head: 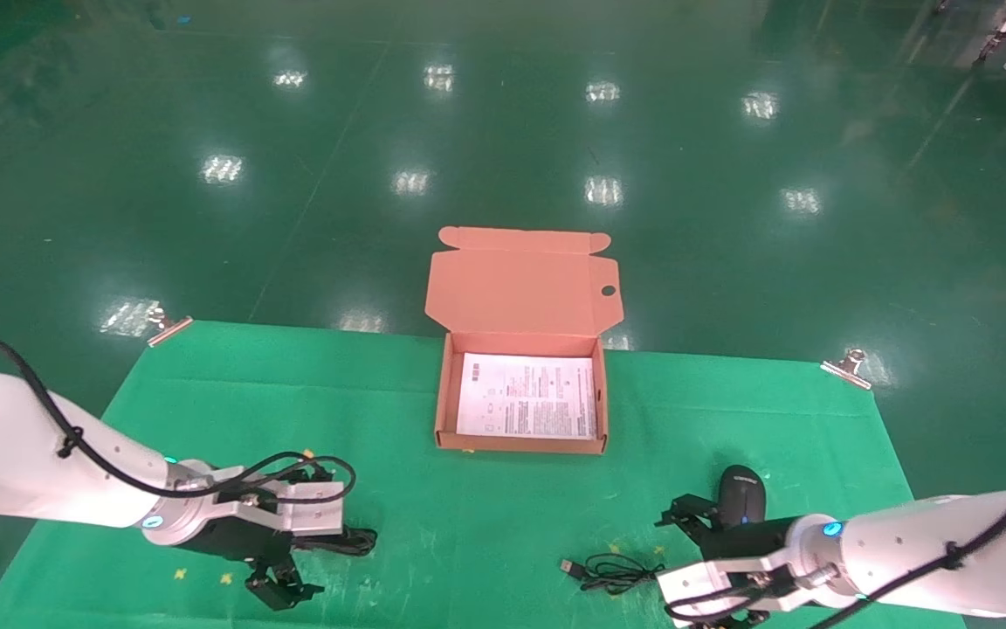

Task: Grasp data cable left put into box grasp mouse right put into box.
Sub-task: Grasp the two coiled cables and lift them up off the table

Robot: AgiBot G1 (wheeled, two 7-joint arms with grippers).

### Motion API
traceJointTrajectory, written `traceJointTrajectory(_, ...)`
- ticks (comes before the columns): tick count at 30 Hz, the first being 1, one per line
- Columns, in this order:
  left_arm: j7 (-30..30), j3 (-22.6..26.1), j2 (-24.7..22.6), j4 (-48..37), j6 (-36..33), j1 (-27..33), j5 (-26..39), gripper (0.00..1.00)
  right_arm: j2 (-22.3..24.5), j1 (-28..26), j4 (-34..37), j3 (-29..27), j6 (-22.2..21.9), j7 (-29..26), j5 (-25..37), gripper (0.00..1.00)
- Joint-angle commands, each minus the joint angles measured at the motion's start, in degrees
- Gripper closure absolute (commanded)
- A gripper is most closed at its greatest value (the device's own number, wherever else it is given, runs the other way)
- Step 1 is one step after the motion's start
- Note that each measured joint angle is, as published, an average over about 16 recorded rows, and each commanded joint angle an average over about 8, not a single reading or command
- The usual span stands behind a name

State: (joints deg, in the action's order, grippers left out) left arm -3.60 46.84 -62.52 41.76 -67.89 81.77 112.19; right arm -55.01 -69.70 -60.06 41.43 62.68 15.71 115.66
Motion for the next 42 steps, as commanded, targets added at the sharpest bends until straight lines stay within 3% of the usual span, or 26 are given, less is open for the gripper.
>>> traceJointTrajectory(1,1.20,-0.53,-0.90,-4.33,0.95,0.42,-0.93,0.00,-1.34,-0.37,2.56,0.12,-0.84,0.23,0.29,0.00)
traceJointTrajectory(3,2.81,-0.73,-1.71,-7.49,2.16,0.91,-1.14,0.00,-2.51,-0.73,4.77,0.26,-1.72,0.81,0.59,0.00)
traceJointTrajectory(4,3.59,-0.79,-2.07,-8.90,2.82,1.12,-1.16,0.00,-3.03,-0.88,5.81,0.30,-2.18,1.11,0.69,0.06)
traceJointTrajectory(6,5.20,-0.92,-2.71,-11.30,4.17,1.48,-1.20,0.00,-3.93,-1.15,7.73,0.34,-3.07,1.75,0.80,0.30)
traceJointTrajectory(11,9.40,-1.03,-3.61,-15.13,7.38,1.83,-1.05,0.59,-5.31,-1.63,11.18,0.26,-4.66,3.36,0.61,0.92)
traceJointTrajectory(12,10.07,-1.06,-3.73,-15.62,7.94,1.83,-1.05,0.71,-5.46,-1.70,11.63,0.25,-4.79,3.61,0.55,0.99)
traceJointTrajectory(14,11.08,-1.05,-3.88,-16.29,8.84,1.78,-0.96,0.96,-5.68,-1.81,12.25,0.26,-4.96,3.97,0.45,1.00)
traceJointTrajectory(15,11.25,-1.07,-3.94,-16.53,9.12,1.75,-0.95,1.00,-5.75,-1.84,12.43,0.26,-5.01,4.05,0.42,1.00)
traceJointTrajectory(42,10.62,-0.97,-3.66,-15.33,8.10,1.71,-0.94,1.00,-5.41,-1.77,11.60,0.20,-4.70,3.73,0.39,1.00)
